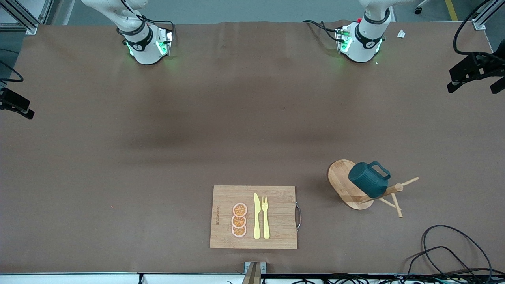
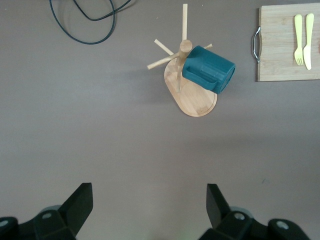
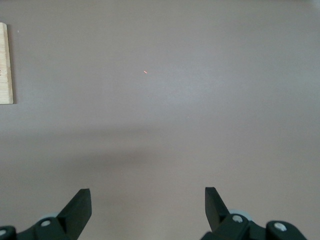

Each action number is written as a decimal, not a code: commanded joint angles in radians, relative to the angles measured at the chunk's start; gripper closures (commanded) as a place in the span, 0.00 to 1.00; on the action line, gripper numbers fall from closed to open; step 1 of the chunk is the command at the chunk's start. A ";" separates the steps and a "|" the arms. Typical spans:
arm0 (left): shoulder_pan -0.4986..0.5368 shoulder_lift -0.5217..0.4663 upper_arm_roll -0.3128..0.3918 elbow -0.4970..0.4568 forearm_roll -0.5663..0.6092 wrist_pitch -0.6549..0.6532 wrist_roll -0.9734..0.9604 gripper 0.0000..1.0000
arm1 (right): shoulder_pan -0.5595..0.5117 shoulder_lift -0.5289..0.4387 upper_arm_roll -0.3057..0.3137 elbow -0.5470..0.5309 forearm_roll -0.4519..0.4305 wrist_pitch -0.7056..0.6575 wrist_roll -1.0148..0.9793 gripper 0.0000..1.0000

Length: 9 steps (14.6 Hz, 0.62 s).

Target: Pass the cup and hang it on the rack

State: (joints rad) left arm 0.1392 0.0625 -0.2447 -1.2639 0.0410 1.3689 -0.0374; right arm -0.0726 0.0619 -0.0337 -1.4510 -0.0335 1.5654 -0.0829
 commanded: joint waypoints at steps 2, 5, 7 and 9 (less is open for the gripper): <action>-0.075 -0.110 0.091 -0.117 -0.013 -0.002 0.007 0.00 | -0.009 -0.020 0.005 -0.017 0.007 0.001 -0.012 0.00; -0.086 -0.141 0.100 -0.138 -0.015 -0.010 -0.015 0.00 | -0.009 -0.020 0.005 -0.017 0.007 0.001 -0.011 0.00; -0.090 -0.162 0.114 -0.156 -0.030 -0.016 -0.015 0.00 | -0.009 -0.020 0.005 -0.017 0.007 0.001 -0.012 0.00; -0.092 -0.170 0.149 -0.160 -0.073 -0.016 -0.006 0.00 | -0.009 -0.020 0.005 -0.017 0.007 0.002 -0.012 0.00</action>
State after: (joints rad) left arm 0.0594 -0.0740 -0.1334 -1.3893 0.0031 1.3519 -0.0465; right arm -0.0726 0.0619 -0.0337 -1.4510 -0.0335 1.5654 -0.0830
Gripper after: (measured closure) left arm 0.000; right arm 0.000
